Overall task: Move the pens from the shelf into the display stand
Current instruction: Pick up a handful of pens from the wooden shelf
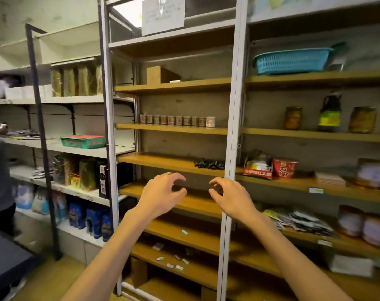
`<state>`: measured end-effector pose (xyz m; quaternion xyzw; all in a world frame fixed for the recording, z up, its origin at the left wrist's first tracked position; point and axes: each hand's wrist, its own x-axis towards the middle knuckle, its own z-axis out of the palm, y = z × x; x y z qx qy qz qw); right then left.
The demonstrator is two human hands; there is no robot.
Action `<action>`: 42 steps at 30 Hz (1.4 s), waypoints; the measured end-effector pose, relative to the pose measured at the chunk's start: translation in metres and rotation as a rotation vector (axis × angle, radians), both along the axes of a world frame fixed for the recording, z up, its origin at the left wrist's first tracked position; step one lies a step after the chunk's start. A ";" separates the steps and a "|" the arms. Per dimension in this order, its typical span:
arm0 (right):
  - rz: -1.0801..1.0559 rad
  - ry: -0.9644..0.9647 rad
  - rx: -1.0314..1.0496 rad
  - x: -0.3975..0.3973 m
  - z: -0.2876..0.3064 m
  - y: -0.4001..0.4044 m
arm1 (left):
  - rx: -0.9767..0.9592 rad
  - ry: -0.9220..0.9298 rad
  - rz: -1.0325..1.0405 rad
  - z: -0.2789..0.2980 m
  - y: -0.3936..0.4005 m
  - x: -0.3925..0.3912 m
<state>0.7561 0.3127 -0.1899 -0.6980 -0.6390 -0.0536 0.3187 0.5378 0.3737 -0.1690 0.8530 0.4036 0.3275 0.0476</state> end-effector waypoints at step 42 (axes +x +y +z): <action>-0.104 0.035 -0.034 0.188 -0.066 0.469 | -0.185 0.161 -0.023 -0.072 0.508 0.195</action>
